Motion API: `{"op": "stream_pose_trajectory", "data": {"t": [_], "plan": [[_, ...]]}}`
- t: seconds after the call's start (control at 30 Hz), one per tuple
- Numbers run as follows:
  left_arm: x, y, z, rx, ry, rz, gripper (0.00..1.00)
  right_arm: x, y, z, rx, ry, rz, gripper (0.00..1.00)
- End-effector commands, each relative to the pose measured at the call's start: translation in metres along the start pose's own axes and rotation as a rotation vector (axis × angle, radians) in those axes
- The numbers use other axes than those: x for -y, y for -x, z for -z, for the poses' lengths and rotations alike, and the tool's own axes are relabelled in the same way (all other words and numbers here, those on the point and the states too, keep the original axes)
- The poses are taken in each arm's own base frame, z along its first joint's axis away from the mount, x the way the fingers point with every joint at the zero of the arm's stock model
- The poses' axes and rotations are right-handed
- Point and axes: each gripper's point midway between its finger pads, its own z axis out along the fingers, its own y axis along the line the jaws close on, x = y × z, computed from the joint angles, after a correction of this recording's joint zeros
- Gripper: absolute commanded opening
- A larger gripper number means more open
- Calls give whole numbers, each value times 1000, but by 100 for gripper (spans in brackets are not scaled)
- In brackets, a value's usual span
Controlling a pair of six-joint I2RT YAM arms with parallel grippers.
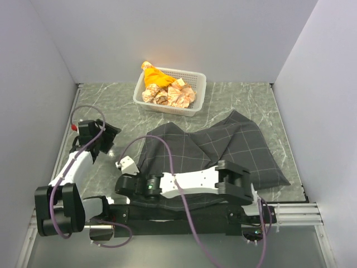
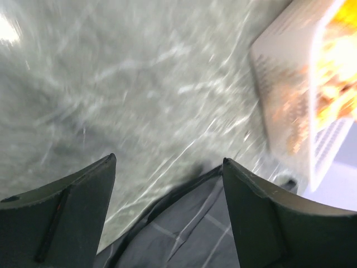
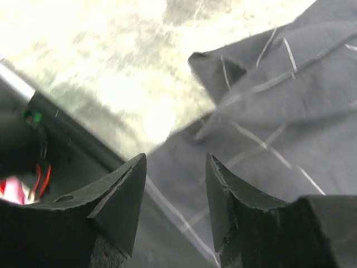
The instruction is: Put the pillow into the pillowcase
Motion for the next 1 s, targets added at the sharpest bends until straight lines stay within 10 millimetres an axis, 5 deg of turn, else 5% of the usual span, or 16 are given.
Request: {"op": "stream_pose_trajectory", "data": {"t": [0.0,0.3,0.63,0.67,0.83,0.9,0.93,0.97], "plan": [[19,41,20,131,-3,-36,82,15,14,-23,5,-118,-104,55],[23,36,18,102,-44,-15,81,39,7,-47,-19,-185,-172,51],[19,26,12,66,-60,11,80,40,4,-56,-37,-185,-167,49],[19,25,12,63,-62,14,80,40,1,-57,-44,-185,-164,47],[12,17,9,43,-66,23,78,50,-10,-49,-64,-196,-162,1],[12,13,7,30,-83,25,78,53,1,-28,-36,-174,-189,0],[10,8,6,15,-87,26,76,61,-10,-21,-44,-177,-185,0],[12,4,6,4,-103,22,75,61,3,1,-7,-140,-212,0]]}}
